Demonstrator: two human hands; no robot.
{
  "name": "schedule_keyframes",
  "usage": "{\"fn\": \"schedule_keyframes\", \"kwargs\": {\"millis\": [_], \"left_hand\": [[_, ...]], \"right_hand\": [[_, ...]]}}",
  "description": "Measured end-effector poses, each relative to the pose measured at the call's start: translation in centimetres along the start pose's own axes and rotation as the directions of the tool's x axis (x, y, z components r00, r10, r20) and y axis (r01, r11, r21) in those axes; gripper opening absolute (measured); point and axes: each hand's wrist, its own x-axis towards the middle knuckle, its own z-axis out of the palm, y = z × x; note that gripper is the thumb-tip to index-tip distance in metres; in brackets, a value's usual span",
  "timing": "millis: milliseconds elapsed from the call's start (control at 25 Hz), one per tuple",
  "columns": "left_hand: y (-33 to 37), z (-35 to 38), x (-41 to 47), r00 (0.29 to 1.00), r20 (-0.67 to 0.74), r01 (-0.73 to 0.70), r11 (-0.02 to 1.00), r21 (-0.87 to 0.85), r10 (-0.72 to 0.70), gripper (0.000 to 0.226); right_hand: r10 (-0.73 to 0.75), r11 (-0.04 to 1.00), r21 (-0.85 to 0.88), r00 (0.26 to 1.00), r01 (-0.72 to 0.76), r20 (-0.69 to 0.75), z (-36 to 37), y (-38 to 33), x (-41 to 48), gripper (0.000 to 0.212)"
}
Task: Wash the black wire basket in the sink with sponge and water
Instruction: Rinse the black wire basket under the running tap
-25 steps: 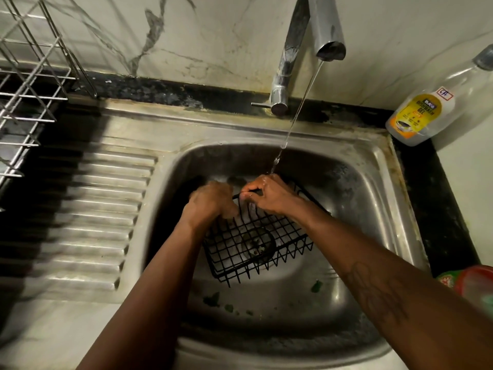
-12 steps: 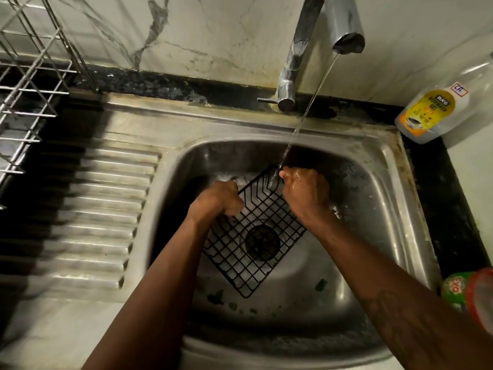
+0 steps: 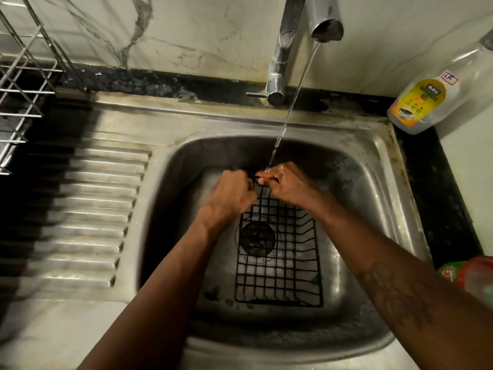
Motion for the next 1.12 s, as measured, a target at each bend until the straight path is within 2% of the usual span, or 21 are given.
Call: {"fn": "schedule_keyframes", "kwargs": {"millis": [40, 120, 200, 320, 400, 560, 720, 880, 1000, 1120], "left_hand": [[0.3, 0.1, -0.2, 1.0, -0.002, 0.003, 1.0, -0.031, -0.003, 0.019], [0.5, 0.4, -0.9, 0.994, -0.03, 0.103, 0.99, -0.098, -0.107, 0.012], [0.6, 0.9, -1.5, 0.981, -0.02, 0.187, 0.975, -0.124, -0.191, 0.015], [0.7, 1.3, -2.3, 0.983, 0.152, 0.123, 0.987, -0.106, -0.106, 0.023], [0.7, 1.5, -2.4, 0.977, 0.193, 0.125, 0.979, -0.16, -0.093, 0.026], [1.6, 0.8, -1.6, 0.96, 0.183, 0.252, 0.937, -0.24, -0.212, 0.022], [1.8, 0.1, -1.6, 0.913, 0.243, 0.394, 0.864, -0.313, -0.328, 0.017], [1.1, -0.4, -2.1, 0.874, 0.321, 0.441, 0.873, -0.208, -0.365, 0.014], [1.0, -0.5, -1.9, 0.871, 0.313, 0.457, 0.857, -0.237, -0.378, 0.012], [1.1, -0.4, -1.8, 0.858, 0.348, 0.465, 0.858, -0.216, -0.378, 0.008]], "right_hand": [[0.001, 1.0, -0.011, 1.0, -0.001, -0.01, 0.0, -0.2, -0.1, 0.022], [0.003, 0.999, -0.047, 1.0, -0.004, -0.029, 0.1, -0.3, -0.1, 0.028], [0.028, 0.999, -0.037, 0.999, -0.029, -0.026, 0.2, 0.1, 0.1, 0.03], [0.039, 0.999, -0.031, 0.999, -0.039, 0.009, 0.0, 0.6, 0.4, 0.03], [-0.004, 0.998, -0.062, 1.0, 0.005, 0.027, 0.0, 0.5, 0.4, 0.03], [-0.06, 0.994, -0.087, 0.998, 0.062, 0.027, 0.7, 0.0, 1.0, 0.035], [-0.062, 0.998, 0.007, 0.997, 0.062, 0.053, 1.7, -0.9, 1.6, 0.026], [0.052, 0.998, -0.053, 0.975, -0.041, 0.217, -0.8, 3.5, 0.3, 0.02], [0.053, 0.998, -0.03, 0.976, -0.047, 0.212, -2.0, 4.4, -0.2, 0.018], [-0.022, 1.0, -0.001, 0.983, 0.022, 0.181, 0.9, 0.7, 1.6, 0.015]]}}
